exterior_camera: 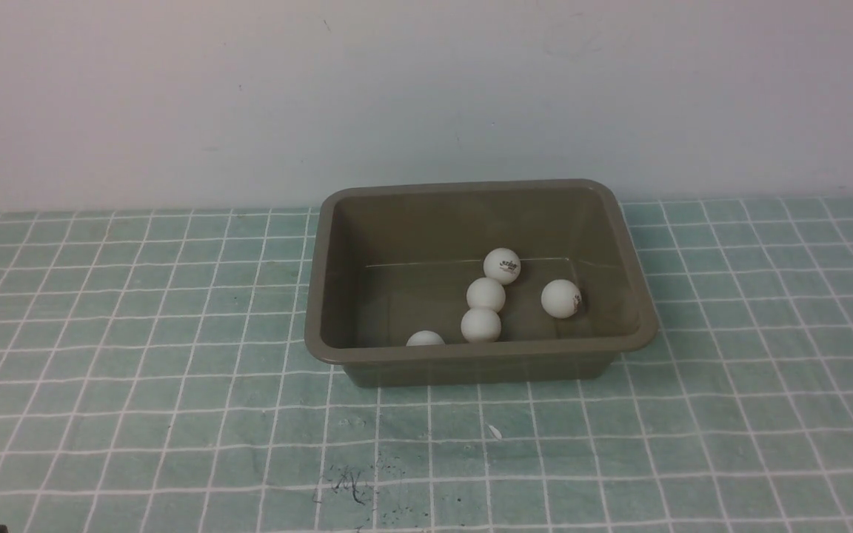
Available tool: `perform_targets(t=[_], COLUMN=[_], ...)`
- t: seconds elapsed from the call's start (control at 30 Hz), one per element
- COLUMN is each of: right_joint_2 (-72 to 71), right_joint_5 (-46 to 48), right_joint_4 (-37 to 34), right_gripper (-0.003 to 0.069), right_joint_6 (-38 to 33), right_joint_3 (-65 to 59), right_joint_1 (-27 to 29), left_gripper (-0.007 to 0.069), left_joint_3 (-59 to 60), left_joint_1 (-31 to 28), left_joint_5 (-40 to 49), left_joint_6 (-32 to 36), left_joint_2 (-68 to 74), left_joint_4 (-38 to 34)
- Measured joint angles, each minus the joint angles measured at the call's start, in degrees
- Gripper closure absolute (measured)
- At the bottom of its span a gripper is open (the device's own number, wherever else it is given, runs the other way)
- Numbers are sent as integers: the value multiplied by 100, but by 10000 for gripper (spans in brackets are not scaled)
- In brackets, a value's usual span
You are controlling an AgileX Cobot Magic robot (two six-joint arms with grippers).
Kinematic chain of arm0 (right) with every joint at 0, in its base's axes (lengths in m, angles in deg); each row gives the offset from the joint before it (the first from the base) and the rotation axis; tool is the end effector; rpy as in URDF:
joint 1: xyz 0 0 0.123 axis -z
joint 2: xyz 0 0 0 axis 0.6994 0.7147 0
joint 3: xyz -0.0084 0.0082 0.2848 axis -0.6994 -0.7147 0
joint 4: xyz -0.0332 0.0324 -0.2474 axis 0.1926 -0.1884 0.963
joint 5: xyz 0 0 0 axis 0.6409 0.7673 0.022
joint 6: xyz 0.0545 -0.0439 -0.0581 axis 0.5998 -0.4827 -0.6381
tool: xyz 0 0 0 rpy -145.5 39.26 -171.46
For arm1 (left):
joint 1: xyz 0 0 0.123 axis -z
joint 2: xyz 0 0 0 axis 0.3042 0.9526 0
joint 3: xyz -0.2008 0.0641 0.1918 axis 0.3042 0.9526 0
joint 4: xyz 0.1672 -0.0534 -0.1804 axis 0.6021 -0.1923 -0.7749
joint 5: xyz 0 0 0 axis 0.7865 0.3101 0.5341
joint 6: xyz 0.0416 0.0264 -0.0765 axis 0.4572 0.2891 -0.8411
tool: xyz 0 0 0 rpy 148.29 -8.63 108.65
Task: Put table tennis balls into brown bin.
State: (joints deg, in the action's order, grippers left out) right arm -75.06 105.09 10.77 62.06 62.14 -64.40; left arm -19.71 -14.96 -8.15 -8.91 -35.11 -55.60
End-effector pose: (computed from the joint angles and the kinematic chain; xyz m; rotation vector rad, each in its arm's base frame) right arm 0.0175 -0.0101 0.3248 0.0328 1.6923 0.2982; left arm 0.0527 -0.0013 0.1712 0.0365 1.8704 -0.0205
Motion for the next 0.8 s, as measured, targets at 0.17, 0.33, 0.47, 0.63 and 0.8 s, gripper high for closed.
perform_targets(t=[0.17,0.33,0.47,0.63,0.8], right_joint_2=[0,0,0,0,0], right_joint_5=[0,0,0,0,-99], right_joint_4=[0,0,0,6,21], right_gripper=[673,673,673,673,673], right_joint_6=[0,0,0,0,-13], right_joint_3=[0,0,0,0,-6], right_joint_1=[0,0,0,0,0], left_gripper=[629,629,629,629,629], left_joint_3=[0,0,0,0,0], left_joint_1=[0,0,0,0,0], left_joint_5=[0,2,2,2,2], left_joint_6=[0,0,0,0,0], left_joint_2=[0,0,0,0,0], left_joint_4=[-2,-7,-7,-7,-7])
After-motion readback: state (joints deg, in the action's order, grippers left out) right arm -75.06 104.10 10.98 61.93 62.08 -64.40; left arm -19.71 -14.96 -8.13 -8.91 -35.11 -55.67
